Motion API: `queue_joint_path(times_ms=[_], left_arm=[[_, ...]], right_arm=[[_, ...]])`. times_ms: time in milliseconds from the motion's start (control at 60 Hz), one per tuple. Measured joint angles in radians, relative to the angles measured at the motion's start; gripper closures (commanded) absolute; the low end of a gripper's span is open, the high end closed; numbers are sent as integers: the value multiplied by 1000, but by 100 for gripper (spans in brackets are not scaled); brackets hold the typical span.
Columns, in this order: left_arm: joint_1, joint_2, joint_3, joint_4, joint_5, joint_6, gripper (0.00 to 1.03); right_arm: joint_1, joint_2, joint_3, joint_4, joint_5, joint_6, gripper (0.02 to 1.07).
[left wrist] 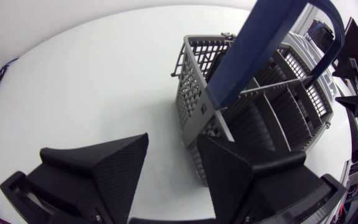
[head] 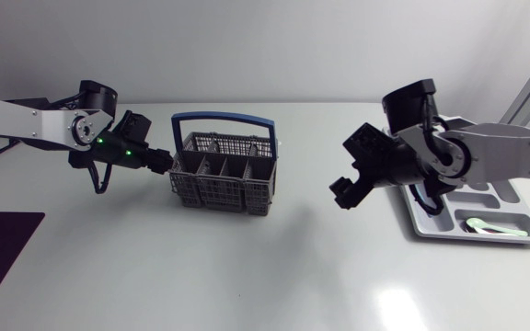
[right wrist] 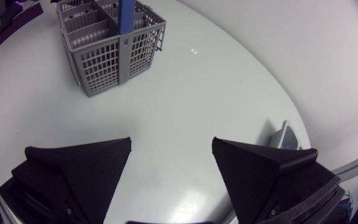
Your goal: Unload the cutlery basket into the drawer organizer.
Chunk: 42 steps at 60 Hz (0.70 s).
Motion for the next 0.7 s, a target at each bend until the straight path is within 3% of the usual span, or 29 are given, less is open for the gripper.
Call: queue_joint_path(times_ms=[300,433,567,700], left_arm=[[-98,2,0,0,-23,0,47],[-145,2,0,0,-59,-1,47],[-176,2,0,0,-91,-3,47],[-212,-7,-5,-1,-109,-5,47]], right_arm=[[50,199,172,10,-28,115,14],[47,262,234,9,-54,149,25],[34,264,232,9,-75,156,43],[23,236,196,9,-79,160,45]])
